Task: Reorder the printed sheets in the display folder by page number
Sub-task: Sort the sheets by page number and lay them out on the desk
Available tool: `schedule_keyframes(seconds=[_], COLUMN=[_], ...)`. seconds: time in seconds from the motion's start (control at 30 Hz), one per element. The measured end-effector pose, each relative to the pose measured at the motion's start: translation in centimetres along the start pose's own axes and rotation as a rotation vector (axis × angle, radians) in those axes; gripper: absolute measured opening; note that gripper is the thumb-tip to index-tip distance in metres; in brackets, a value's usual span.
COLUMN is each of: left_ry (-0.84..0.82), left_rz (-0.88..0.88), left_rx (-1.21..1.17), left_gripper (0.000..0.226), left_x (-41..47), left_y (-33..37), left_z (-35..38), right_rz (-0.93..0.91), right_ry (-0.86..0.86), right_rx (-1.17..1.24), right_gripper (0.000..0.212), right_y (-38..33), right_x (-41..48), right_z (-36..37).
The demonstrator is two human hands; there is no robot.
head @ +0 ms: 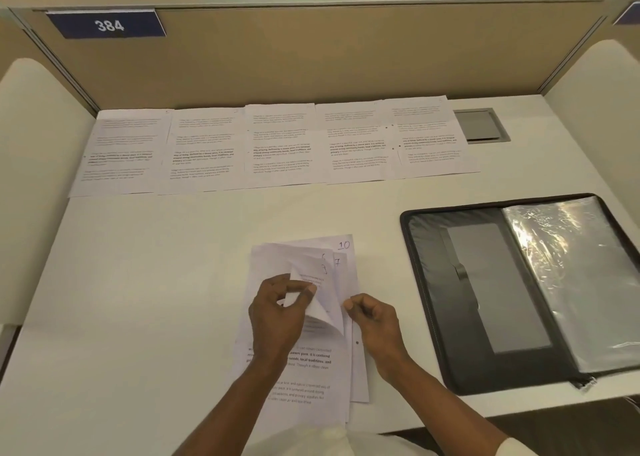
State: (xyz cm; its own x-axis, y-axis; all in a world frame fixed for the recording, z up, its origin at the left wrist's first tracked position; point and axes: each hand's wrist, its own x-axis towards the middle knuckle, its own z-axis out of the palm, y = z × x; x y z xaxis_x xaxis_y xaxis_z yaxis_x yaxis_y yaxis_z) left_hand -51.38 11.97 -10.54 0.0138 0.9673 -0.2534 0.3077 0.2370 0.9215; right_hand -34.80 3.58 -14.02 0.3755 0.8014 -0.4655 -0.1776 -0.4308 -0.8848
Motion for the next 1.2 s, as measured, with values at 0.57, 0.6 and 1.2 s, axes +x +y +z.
schedule_keyframes(seconds=[0.57,0.6,1.2], left_ry=[0.042,0.041,-0.026], left_rz=[0.028,0.022,0.021], left_rx=[0.221,0.207,0.094], left_gripper=[0.02,0.022,0.017], left_x=[-0.3,-0.4,-0.7], left_y=[-0.8,-0.8,-2.6], left_z=[2.1,2.0,1.5], right_rz=[-0.154,-0.189,0.007], right_ry=[0.089,0.114,0.113], right_rx=[-0.183,-0.238,-0.327], right_gripper=[0.039,0.041,0.017], right_y=[1.8,1.9,0.8], right_x=[0.3,0.4,1.7], right_z=[0.8,0.7,2.5])
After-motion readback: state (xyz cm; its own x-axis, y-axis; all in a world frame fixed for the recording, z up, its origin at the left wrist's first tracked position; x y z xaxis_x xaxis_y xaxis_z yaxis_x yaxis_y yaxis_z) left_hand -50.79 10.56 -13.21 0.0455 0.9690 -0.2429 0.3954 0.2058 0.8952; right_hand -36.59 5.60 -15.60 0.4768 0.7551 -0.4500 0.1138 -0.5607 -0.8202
